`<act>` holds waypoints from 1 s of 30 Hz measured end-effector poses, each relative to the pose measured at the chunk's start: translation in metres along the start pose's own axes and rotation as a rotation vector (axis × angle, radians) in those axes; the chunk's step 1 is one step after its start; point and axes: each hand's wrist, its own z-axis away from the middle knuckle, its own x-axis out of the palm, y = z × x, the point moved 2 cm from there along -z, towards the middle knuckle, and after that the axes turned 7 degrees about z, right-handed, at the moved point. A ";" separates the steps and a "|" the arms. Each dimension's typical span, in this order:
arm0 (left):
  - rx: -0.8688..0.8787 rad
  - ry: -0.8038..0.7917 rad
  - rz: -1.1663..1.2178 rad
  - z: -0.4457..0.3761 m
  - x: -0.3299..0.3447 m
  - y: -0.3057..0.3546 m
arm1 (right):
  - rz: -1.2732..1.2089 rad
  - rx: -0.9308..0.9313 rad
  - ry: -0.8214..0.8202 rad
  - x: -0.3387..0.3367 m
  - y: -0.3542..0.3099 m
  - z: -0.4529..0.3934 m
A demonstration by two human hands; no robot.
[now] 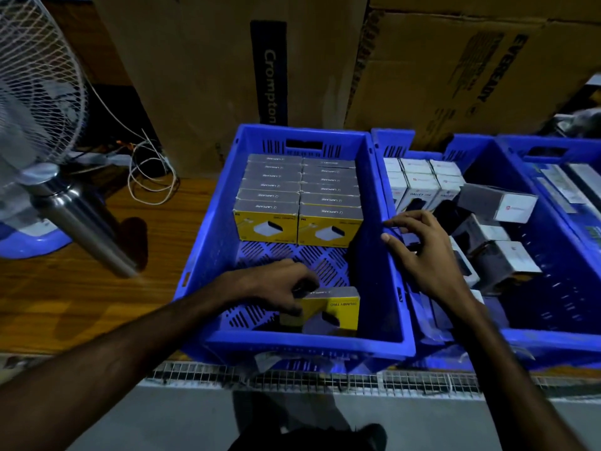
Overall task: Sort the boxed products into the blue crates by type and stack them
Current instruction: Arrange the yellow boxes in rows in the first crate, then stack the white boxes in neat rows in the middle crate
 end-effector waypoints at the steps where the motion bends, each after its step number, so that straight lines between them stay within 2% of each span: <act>1: -0.004 0.020 0.011 0.000 -0.003 -0.003 | 0.002 -0.004 -0.004 0.000 0.000 0.000; 3: -0.002 0.091 0.029 0.001 -0.012 -0.009 | 0.006 -0.008 -0.010 0.000 0.001 0.001; 8: 0.040 0.416 0.056 0.002 -0.044 -0.015 | 0.024 -0.003 0.005 -0.001 -0.001 0.000; 12: 0.050 0.524 -0.026 -0.020 -0.071 -0.002 | 0.014 0.005 0.013 0.001 -0.001 -0.001; 24: 0.060 0.565 -0.451 -0.064 -0.075 -0.015 | -0.034 0.035 0.031 0.005 0.003 0.003; 30: 0.046 0.571 -0.497 -0.069 -0.066 -0.016 | -0.057 0.045 0.035 0.006 0.004 0.002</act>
